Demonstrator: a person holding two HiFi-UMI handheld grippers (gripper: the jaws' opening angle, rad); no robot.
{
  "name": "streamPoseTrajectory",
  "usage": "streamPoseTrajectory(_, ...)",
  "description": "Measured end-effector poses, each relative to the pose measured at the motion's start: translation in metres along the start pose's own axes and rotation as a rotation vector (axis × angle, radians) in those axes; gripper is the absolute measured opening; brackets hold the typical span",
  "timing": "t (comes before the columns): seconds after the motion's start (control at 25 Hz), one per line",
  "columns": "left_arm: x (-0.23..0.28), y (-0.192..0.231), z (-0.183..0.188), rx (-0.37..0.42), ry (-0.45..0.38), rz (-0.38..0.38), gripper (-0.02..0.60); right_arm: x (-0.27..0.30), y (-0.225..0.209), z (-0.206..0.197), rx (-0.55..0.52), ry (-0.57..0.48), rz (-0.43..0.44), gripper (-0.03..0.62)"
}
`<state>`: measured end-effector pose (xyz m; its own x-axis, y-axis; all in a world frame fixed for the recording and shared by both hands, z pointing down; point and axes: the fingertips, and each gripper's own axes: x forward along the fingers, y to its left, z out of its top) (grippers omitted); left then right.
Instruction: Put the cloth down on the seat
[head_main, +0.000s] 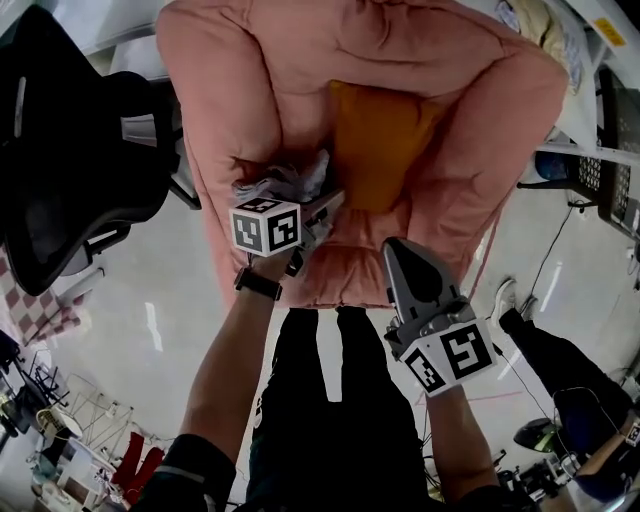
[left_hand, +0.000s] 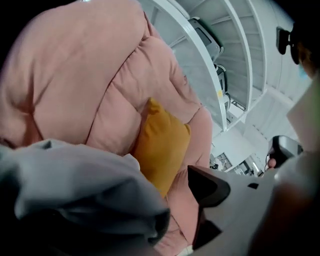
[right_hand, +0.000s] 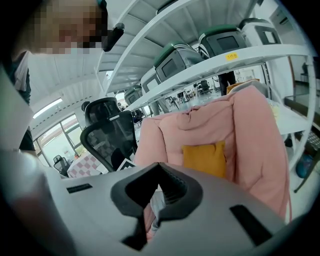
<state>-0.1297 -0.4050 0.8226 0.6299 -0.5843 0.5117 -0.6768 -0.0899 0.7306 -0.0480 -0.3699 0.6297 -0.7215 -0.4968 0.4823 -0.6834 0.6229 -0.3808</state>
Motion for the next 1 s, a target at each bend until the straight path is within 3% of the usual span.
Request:
streamPoseTrajectory(0.48, -0.045, 0.002, -0.017, -0.152, 0.059, 0.088, 0.353, 0.009, 0.016, 0.033, -0.011, -0.034, 0.051, 0.003)
streamPoseTrajectory(0.68, -0.071, -0.016, -0.021, -0.198, 0.078, 0.071, 0.351, 0.004, 0.028, 0.052, -0.029, -0.049, 0.065, 0.003)
streamPoseTrajectory(1.0, -0.118, -0.054, 0.011, -0.182, -0.025, 0.038, 0.336, -0.011, 0.039, 0.078, -0.036, -0.083, 0.064, 0.003)
